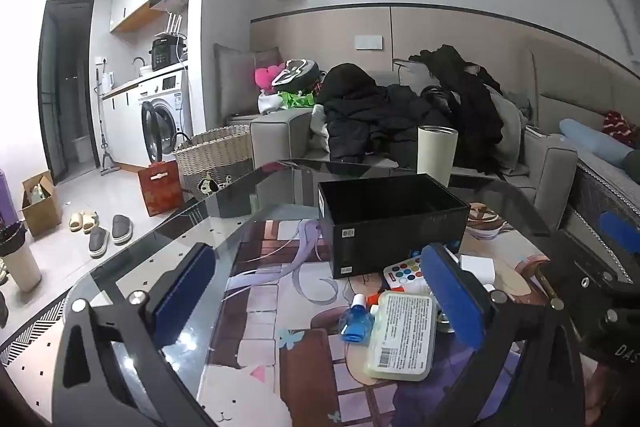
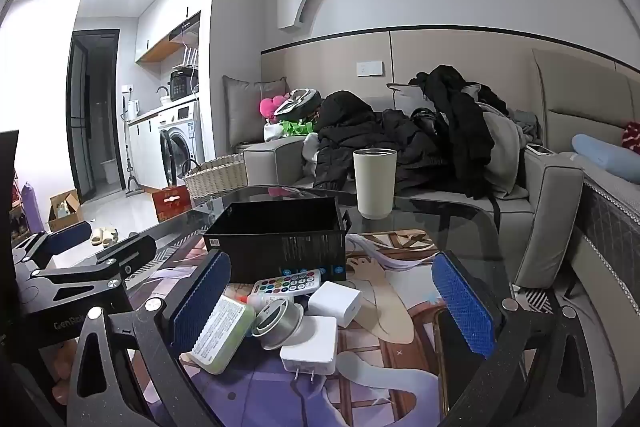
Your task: Organize rigid objects
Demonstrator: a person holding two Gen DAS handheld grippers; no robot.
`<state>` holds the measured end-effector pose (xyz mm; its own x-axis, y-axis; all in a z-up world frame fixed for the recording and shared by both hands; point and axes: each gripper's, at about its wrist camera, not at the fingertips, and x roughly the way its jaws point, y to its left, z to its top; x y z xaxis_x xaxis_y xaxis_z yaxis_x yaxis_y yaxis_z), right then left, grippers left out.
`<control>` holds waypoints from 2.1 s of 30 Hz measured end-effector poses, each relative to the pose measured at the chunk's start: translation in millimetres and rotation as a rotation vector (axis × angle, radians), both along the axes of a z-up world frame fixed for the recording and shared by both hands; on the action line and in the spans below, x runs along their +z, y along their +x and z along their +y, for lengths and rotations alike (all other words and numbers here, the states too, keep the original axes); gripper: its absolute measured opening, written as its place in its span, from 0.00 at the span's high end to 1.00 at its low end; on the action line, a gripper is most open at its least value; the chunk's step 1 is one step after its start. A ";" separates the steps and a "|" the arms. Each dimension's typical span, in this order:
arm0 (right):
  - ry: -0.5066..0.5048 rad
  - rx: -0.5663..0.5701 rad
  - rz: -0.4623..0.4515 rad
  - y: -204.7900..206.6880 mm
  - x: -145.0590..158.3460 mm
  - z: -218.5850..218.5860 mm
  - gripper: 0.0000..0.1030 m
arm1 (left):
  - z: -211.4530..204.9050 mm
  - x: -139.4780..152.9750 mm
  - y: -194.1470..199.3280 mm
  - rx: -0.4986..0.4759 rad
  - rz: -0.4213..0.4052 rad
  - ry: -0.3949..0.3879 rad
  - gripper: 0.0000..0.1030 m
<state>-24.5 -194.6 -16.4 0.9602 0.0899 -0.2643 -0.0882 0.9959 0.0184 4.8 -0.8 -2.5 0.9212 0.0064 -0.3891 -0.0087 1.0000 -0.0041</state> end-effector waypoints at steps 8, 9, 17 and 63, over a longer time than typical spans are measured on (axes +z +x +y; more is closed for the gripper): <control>0.001 -0.001 -0.007 0.0 0.5 0.1 0.00 | 1.1 10.0 -2.6 -0.027 -0.005 -0.011 0.00; 0.001 -0.001 -0.009 -0.1 0.7 0.2 0.00 | -1.0 3.9 -3.8 -0.030 -0.016 -0.009 0.00; -0.001 -0.001 -0.014 0.2 1.9 1.9 0.00 | 1.6 1.3 -1.7 -0.028 -0.005 -0.025 0.00; 0.002 -0.003 -0.023 -2.7 4.7 0.1 0.00 | 5.9 8.5 -0.9 0.000 -0.029 -0.047 0.00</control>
<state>-27.3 -194.5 -11.7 0.9662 0.0878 -0.2423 -0.0859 0.9961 0.0180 3.9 5.1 6.0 0.9322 -0.0114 -0.3619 -0.0078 0.9986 -0.0516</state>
